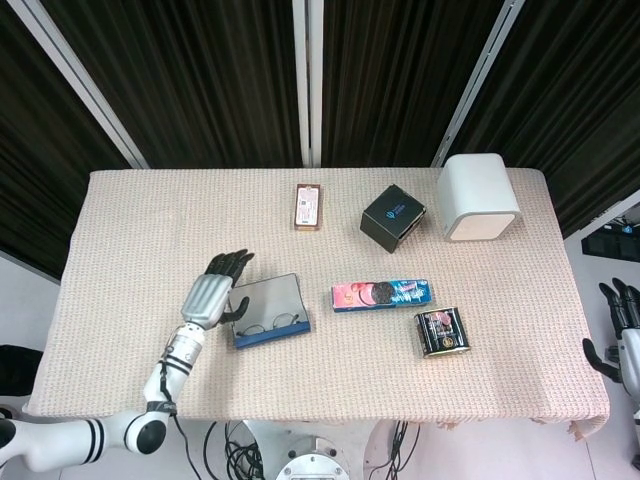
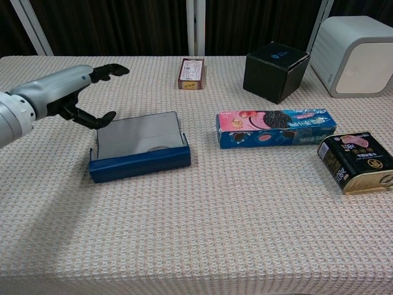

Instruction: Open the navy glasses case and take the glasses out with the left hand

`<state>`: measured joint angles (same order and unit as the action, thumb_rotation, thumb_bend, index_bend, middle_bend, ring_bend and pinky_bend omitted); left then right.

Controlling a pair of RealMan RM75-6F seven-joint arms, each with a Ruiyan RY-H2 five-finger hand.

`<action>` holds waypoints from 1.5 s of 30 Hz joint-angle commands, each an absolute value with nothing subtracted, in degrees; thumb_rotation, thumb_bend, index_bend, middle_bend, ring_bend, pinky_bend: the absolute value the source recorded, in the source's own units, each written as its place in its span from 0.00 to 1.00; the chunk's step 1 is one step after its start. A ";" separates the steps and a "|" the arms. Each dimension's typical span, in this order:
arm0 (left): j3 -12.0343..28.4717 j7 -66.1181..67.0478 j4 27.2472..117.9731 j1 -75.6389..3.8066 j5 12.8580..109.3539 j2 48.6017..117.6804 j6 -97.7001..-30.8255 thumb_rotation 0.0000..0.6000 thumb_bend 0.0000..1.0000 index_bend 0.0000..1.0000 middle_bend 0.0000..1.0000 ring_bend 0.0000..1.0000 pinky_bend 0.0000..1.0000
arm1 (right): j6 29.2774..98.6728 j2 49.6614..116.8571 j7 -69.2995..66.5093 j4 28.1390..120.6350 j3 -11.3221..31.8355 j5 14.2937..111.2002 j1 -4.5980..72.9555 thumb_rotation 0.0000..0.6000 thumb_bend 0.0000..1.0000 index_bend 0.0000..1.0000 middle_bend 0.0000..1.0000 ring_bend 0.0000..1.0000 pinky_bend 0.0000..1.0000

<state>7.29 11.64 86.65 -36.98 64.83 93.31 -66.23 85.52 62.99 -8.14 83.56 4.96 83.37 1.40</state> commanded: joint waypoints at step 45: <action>-1.59 7.68 93.09 -29.17 79.85 88.45 -63.46 1.00 0.19 0.05 0.35 0.03 0.11 | 86.25 63.08 -8.79 83.48 5.06 83.72 1.29 1.00 0.30 0.00 0.00 0.00 0.00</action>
